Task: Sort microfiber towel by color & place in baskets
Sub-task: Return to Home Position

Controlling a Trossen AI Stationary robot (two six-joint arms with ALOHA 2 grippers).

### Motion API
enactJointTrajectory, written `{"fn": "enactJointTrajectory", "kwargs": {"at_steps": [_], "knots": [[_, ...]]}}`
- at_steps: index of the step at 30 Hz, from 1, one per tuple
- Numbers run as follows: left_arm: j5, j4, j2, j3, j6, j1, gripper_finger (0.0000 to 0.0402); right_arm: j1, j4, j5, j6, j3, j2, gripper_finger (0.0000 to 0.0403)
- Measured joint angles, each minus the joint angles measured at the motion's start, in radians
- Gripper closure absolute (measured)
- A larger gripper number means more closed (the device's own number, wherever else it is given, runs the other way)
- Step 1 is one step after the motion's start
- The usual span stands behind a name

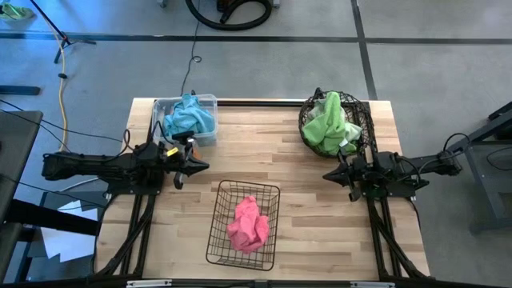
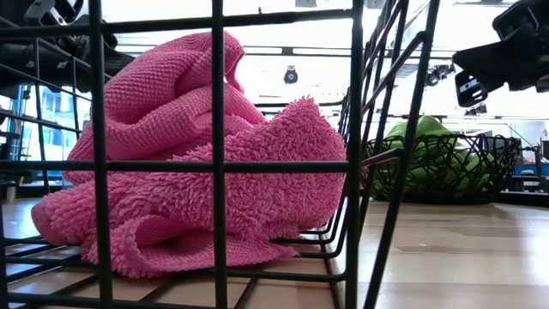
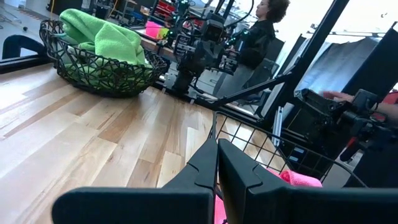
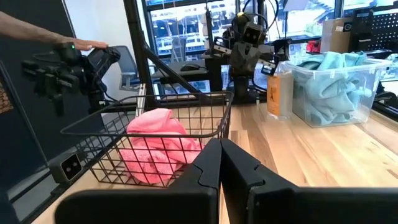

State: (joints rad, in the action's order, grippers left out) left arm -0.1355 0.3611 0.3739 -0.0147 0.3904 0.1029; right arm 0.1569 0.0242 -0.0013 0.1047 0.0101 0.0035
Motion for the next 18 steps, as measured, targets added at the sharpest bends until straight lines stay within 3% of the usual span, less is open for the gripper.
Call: {"fn": "enactJointTrajectory", "kwargs": {"at_steps": [5,11,18], "knots": [[0.0,-0.05,-0.1,0.001,0.0,0.0,0.0401,0.0,-0.01,0.001,0.0,0.0,0.003,0.0402],[0.002,-0.179,-0.373,0.001,0.0,0.0,0.0401,0.0,-0.01,0.001,0.0,0.0,0.003,0.0402],[-0.002,-0.106,-0.37,0.002,-0.001,-0.03,0.0401,0.0,-0.011,0.001,0.0,0.0,0.003,0.0402]]}}
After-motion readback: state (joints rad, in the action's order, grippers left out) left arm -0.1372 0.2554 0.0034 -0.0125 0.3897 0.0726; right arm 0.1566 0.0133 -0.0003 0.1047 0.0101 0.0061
